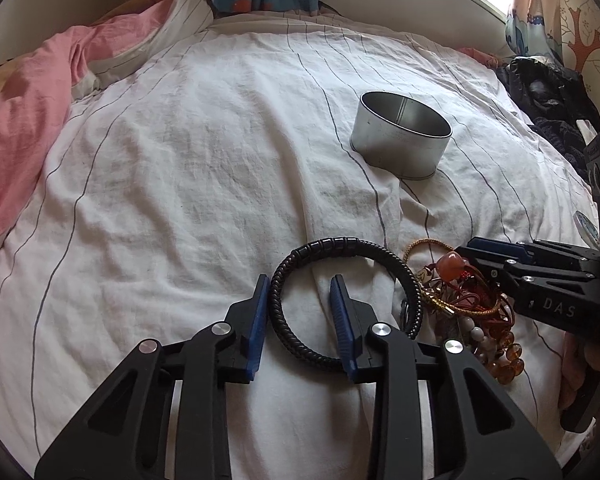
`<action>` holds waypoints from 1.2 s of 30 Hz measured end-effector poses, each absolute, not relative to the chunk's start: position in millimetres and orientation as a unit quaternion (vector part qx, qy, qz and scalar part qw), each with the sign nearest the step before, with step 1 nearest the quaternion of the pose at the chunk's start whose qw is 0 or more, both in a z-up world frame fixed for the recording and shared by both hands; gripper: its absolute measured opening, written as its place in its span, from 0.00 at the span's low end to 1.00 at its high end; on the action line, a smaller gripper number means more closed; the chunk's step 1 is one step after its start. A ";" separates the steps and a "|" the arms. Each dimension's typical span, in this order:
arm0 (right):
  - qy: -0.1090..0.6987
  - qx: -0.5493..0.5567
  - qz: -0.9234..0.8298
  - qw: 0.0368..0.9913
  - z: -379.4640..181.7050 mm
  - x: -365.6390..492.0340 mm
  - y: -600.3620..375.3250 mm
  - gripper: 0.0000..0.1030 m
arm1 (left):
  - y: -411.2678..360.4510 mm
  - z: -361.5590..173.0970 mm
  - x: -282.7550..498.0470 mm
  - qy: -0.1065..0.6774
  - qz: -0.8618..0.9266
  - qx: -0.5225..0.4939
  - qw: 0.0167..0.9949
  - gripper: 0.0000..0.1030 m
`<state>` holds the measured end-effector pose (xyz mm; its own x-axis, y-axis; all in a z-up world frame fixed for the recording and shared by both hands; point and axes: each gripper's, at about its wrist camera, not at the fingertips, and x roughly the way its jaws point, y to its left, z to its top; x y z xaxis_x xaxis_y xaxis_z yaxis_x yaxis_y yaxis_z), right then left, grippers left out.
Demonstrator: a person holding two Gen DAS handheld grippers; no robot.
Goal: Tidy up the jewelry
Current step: 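Carry the black bracelet to the tin with the left tool while the right tool carries a red bracelet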
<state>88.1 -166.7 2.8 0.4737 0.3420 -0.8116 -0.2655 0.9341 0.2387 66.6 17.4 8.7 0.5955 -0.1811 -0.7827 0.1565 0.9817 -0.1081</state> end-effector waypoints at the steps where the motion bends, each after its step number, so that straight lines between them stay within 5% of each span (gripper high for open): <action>1: 0.483 0.038 0.187 0.855 2.7 87.4 -165.0 0.14 | 16.3 8.3 66.8 0.440 -0.094 -0.010 0.893 0.28; 2: 0.482 0.036 0.197 0.853 3.2 85.9 -163.1 0.07 | 15.5 8.2 66.6 0.439 -0.093 -0.007 0.894 0.28; 9: 0.444 0.075 0.222 0.865 21.1 60.7 -176.7 0.06 | 15.2 13.8 62.5 0.422 -0.100 -0.005 0.901 0.12; 21: 0.373 0.193 0.267 0.867 59.0 49.3 -211.2 0.06 | 10.9 40.6 50.3 0.356 -0.131 -0.011 0.925 0.09; 36: 0.291 0.165 0.156 0.929 98.8 89.1 -234.3 0.06 | -27.1 77.3 115.3 0.321 -0.148 -0.113 0.929 0.09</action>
<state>89.1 -234.3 98.8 0.7815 0.3859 -0.4902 -0.1936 0.8970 0.3974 115.3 -27.1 77.3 0.7500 -0.3476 -0.5627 0.2023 0.9306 -0.3052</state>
